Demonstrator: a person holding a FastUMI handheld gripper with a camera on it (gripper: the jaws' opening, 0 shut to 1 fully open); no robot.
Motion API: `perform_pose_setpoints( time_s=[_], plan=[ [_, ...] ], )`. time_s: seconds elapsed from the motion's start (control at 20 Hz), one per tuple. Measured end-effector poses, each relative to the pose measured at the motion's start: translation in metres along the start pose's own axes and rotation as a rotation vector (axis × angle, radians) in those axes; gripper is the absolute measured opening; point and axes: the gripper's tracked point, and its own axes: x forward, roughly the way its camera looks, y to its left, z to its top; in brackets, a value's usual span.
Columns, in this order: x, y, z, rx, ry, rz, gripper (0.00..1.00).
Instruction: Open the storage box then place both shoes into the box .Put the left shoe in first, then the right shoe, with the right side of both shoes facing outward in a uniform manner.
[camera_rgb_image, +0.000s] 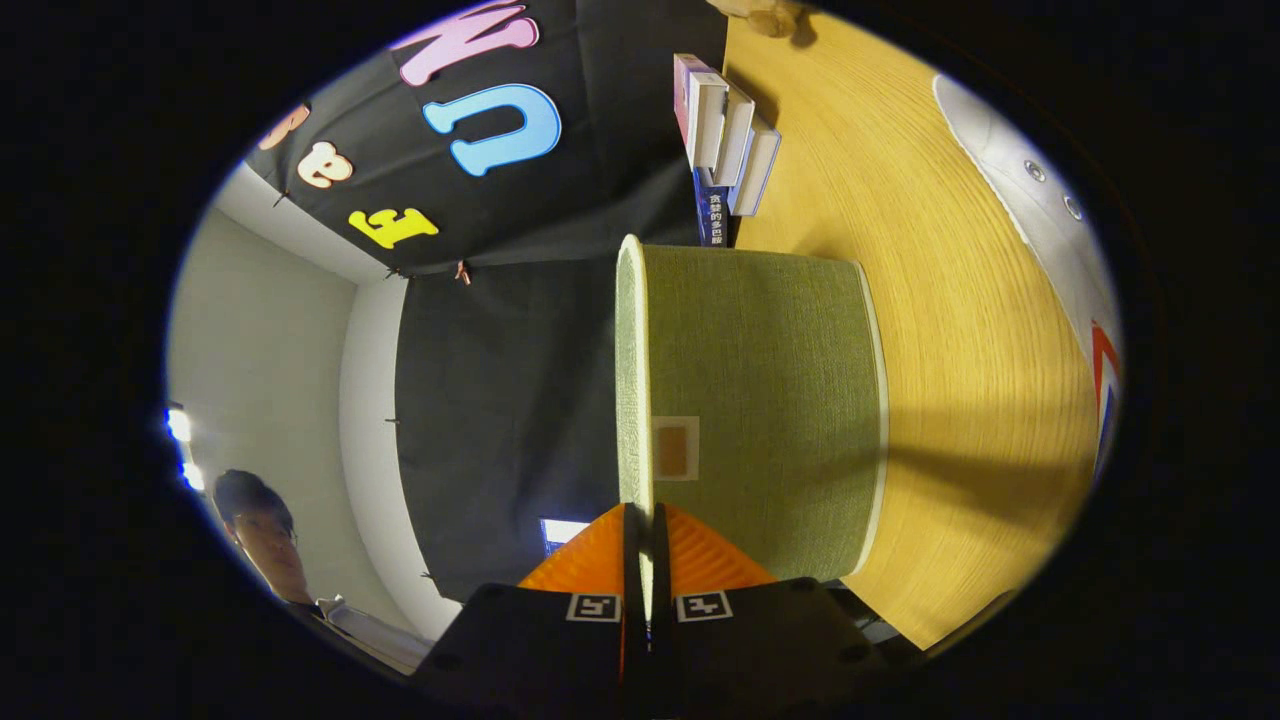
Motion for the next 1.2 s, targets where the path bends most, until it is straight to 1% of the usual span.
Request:
perform_pose_setpoints(
  time_s=[0.2,0.3,0.45,0.8,1.0,1.1,1.2],
  plan=[
    [0.005,0.037,0.004,-0.062,-0.051,-0.009,0.05],
    [0.01,0.061,0.004,-0.101,-0.073,0.001,0.05],
    [0.026,0.098,-0.003,-0.182,-0.081,0.003,0.05],
    [0.103,0.168,-0.016,-0.364,-0.007,0.002,0.05],
    [0.155,0.182,-0.025,-0.384,0.022,0.008,0.05],
    [0.176,0.181,-0.028,-0.389,0.038,0.0,0.05],
    [0.196,0.181,-0.033,-0.405,0.043,0.0,0.08]
  ],
)
